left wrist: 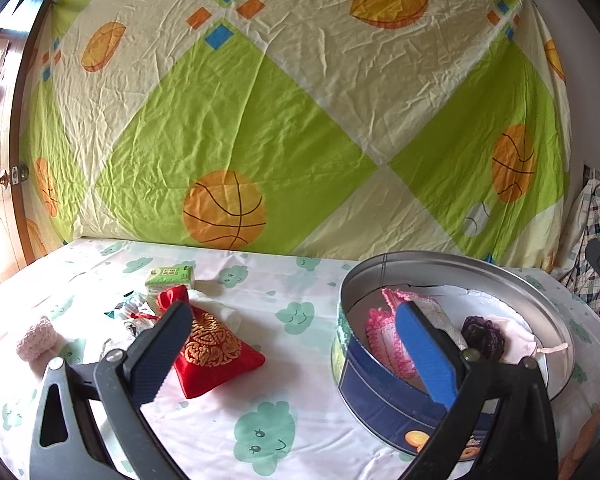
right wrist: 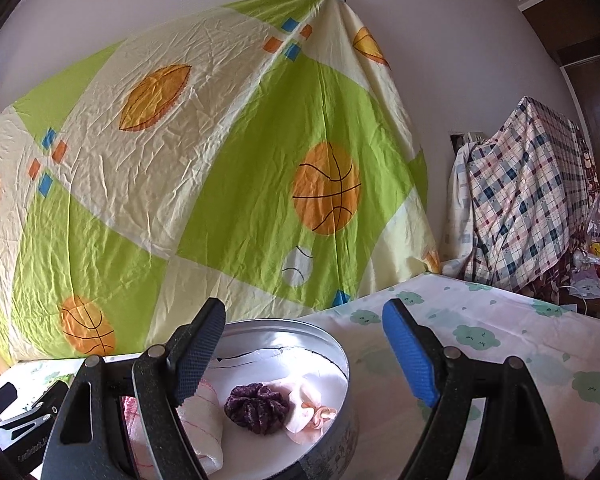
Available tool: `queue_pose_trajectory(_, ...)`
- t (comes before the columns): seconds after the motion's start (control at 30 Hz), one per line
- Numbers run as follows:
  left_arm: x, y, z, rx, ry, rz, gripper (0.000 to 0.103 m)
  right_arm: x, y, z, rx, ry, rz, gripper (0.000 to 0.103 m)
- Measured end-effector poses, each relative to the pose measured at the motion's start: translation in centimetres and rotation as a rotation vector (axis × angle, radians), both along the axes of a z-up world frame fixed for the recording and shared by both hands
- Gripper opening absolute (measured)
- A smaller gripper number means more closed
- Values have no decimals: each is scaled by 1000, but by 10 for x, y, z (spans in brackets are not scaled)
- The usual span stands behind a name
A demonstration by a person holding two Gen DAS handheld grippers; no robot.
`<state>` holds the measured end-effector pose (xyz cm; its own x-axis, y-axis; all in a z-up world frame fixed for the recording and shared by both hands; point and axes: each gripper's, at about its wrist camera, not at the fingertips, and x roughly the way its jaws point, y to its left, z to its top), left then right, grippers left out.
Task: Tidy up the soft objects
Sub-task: 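Withdraw both tools from the tin toward the red pouch and plastic bag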
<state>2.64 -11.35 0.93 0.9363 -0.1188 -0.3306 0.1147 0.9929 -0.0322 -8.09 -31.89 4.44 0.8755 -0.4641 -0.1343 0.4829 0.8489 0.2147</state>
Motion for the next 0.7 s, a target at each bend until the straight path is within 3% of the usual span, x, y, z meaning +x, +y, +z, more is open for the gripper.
queue_pose_trajectory(0.23, 3, 16, -2, -26, 37, -2, 102, 3, 16, -1, 16, 28, 49, 83)
queue_pose_trajectory(0.7, 19, 73, -6, 1, 63, 70, 103, 31, 89, -6, -36, 113, 223, 83)
